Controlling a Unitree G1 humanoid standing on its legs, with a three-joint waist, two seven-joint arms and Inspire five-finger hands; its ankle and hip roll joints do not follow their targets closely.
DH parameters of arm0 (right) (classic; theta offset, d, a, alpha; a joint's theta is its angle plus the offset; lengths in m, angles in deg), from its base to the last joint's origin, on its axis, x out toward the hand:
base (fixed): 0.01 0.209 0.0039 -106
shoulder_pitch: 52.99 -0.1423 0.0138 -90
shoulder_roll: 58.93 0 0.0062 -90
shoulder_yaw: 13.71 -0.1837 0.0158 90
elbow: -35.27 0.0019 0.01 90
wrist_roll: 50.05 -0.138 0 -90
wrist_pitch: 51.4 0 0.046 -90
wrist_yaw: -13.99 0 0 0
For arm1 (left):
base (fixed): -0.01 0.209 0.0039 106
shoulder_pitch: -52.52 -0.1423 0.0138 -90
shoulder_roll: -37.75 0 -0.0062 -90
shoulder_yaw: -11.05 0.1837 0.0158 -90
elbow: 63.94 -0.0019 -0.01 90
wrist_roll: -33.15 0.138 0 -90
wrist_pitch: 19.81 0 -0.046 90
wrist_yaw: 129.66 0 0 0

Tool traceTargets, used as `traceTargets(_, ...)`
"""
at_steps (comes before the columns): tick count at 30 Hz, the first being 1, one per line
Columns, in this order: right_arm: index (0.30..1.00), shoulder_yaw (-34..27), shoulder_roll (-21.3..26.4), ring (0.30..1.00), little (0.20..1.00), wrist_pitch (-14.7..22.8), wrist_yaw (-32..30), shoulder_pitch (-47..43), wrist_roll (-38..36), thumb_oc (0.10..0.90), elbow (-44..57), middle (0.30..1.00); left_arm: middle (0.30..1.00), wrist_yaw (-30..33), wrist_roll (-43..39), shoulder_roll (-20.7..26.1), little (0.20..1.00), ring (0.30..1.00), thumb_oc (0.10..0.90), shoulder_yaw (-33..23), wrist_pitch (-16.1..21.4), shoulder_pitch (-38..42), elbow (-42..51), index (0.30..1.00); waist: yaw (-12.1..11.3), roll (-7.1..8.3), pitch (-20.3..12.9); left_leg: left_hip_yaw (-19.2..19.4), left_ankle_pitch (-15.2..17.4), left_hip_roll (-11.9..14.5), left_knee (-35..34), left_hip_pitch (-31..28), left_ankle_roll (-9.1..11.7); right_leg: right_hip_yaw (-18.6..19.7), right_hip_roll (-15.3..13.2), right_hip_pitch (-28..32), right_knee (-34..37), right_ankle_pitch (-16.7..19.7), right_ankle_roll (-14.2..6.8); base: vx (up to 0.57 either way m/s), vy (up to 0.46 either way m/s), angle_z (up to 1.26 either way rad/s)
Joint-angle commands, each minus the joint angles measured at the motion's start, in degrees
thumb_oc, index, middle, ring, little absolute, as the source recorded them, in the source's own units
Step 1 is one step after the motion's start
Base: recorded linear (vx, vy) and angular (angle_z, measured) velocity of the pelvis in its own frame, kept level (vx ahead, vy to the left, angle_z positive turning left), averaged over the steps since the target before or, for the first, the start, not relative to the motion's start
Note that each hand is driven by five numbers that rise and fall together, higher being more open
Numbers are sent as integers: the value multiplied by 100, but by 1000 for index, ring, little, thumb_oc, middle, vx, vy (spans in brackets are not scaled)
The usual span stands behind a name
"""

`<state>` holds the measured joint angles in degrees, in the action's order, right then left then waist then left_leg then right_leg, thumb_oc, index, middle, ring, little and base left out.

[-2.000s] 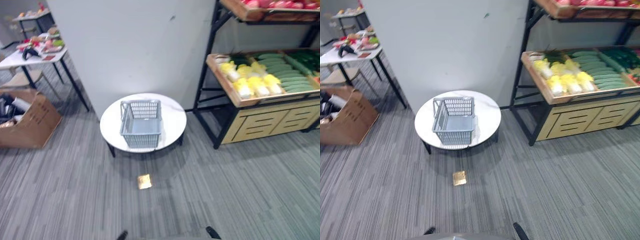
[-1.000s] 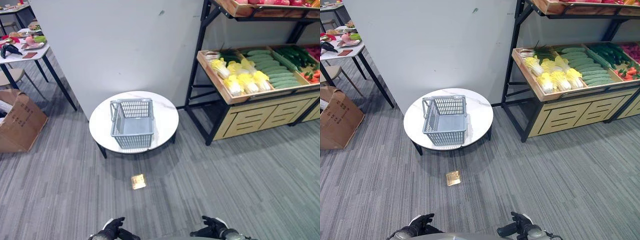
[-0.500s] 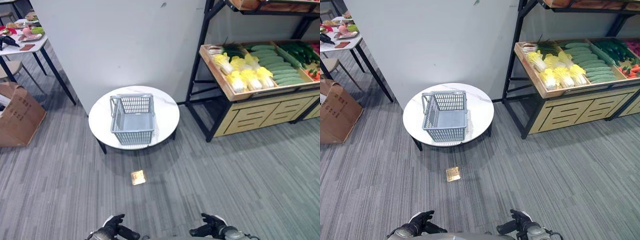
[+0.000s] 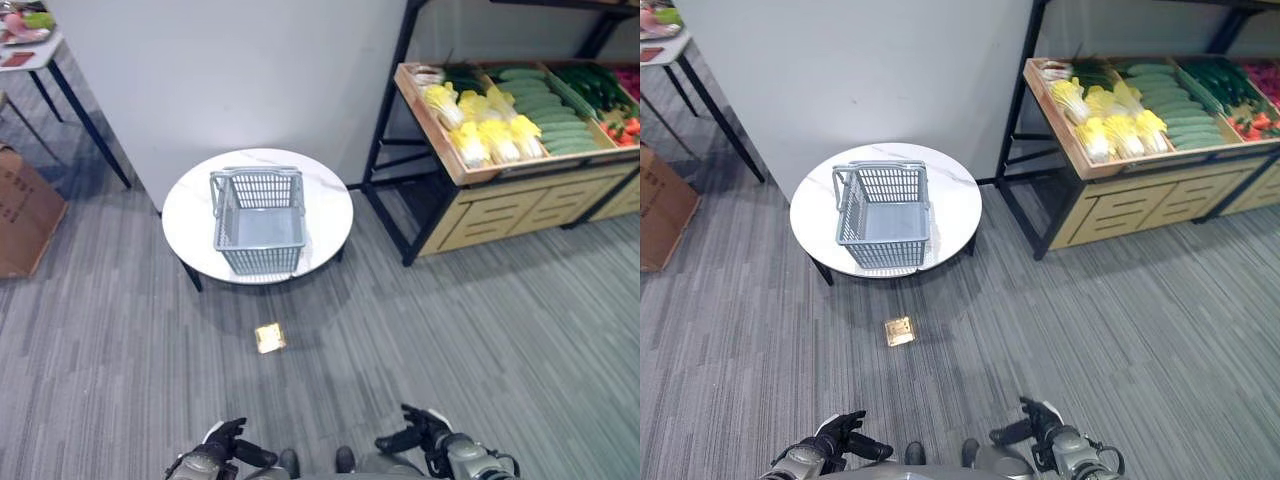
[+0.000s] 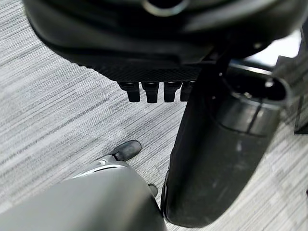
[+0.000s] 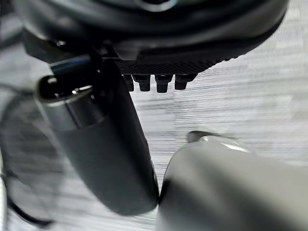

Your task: Get the vegetables into the basket

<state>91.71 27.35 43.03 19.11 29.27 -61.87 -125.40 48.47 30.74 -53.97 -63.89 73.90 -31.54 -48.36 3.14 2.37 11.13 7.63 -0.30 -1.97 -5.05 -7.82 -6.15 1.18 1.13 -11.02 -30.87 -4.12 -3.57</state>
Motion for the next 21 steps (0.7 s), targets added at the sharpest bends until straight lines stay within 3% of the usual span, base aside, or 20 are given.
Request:
traceTargets(1,1000,210,242,1000,1000,-89,-7,247,48,900,-277,1000,1000,-52,-62,53,1000,1000,900,60,22,-209,-114,1000,-94,-110,-69,226,826,-243,638,-47,-26,13,-219,67,546,443,-198,69,67,-3)
traceTargets(3,1000,200,253,1000,1000,-88,1,235,44,900,-291,1000,1000,-61,-44,55,1000,1000,900,57,37,-189,-158,1000,-81,-146,-88,210,759,-206,502,-81,34,94,-115,115,1452,542,-207,60,5,3)
traceTargets(7,1000,274,238,1000,1000,-91,-23,192,138,900,-342,1000,1000,-54,-16,62,1000,1000,900,80,69,-82,-185,1000,-49,-110,-88,162,683,-236,296,-136,115,749,57,28,2787,1086,-328,69,-42,4)
traceTargets(13,1000,254,346,1000,1000,-143,39,214,153,900,-433,1000,1000,-59,-38,-4,1000,1000,900,146,73,-94,-100,1000,-40,-155,-204,-94,786,-213,236,-317,179,818,87,370,3123,1064,-232,158,-108,38)
traceTargets(18,1000,235,486,1000,1000,-151,55,186,154,900,-533,1000,1000,-95,-43,-79,1000,1000,900,208,36,-74,-77,1000,-44,-243,-363,-329,745,12,373,-401,360,672,218,636,3202,848,-26,216,-202,42)
traceTargets(21,1000,229,530,1000,1000,-151,53,237,161,900,-585,1000,1000,-104,-65,-121,1000,1000,900,231,34,-29,-76,1000,-2,-265,-364,-462,499,215,1076,-218,667,447,317,823,3132,579,199,234,-301,23)
